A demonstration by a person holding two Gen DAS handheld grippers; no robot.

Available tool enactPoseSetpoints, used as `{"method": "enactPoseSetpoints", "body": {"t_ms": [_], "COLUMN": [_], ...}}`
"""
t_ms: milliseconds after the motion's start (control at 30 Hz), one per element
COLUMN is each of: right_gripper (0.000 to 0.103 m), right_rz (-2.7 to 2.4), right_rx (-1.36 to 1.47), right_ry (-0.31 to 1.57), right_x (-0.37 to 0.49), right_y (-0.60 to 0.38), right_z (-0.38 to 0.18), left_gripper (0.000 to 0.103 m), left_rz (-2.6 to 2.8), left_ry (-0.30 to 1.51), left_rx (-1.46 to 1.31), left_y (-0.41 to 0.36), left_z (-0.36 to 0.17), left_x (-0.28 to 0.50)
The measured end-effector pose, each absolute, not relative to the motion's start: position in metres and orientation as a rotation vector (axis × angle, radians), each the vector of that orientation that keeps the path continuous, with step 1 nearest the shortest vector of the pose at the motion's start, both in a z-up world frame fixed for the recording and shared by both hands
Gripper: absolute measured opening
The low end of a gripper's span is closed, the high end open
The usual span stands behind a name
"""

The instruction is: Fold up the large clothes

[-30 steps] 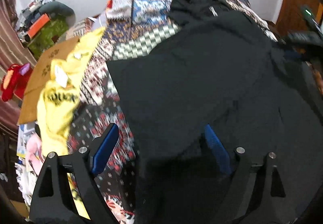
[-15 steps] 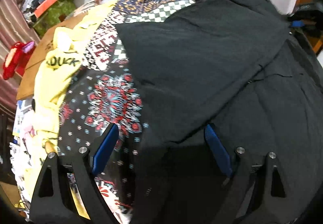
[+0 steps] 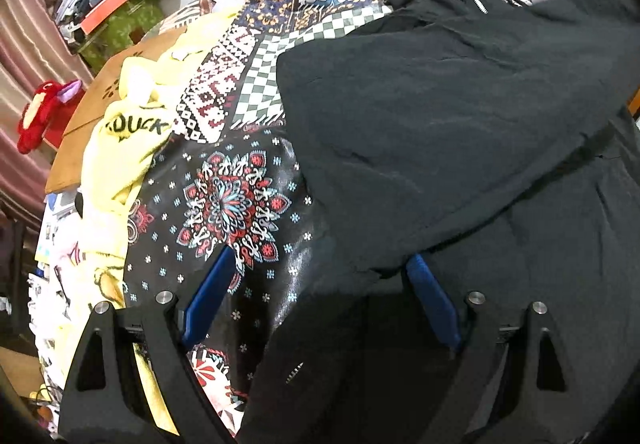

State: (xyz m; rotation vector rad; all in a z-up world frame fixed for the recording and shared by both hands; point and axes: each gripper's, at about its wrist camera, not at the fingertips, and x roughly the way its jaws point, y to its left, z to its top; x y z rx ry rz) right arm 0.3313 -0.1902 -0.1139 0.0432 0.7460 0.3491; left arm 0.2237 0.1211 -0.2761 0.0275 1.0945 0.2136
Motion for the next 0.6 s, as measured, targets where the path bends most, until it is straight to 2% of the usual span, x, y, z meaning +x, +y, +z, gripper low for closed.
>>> {"method": "enactPoseSetpoints", "body": {"t_ms": [267, 400, 467, 600], "right_gripper": [0.018, 0.019, 0.029, 0.041], "right_rz": [0.259, 0.255, 0.243, 0.221], "right_rx": [0.137, 0.199, 0.207, 0.157], "right_ry": [1.049, 1.111, 1.103, 1.106], "right_x": [0.339, 0.333, 0.331, 0.325], "right_y": [-0.246, -0.257, -0.260, -0.262], "right_z": [-0.220, -0.237, -0.233, -0.224], "left_gripper": [0.087, 0.087, 0.087, 0.087], "left_rz": [0.184, 0.165, 0.156, 0.122], "left_ry": [1.120, 1.095, 1.081, 1.030], "left_rx": [0.067, 0.088, 0.099, 0.115], "left_y": [0.112, 0.103, 0.097, 0.082], "left_z": [-0.281, -0.268, -0.261, -0.240], "left_x": [0.221, 0.214, 0.211, 0.207]}}
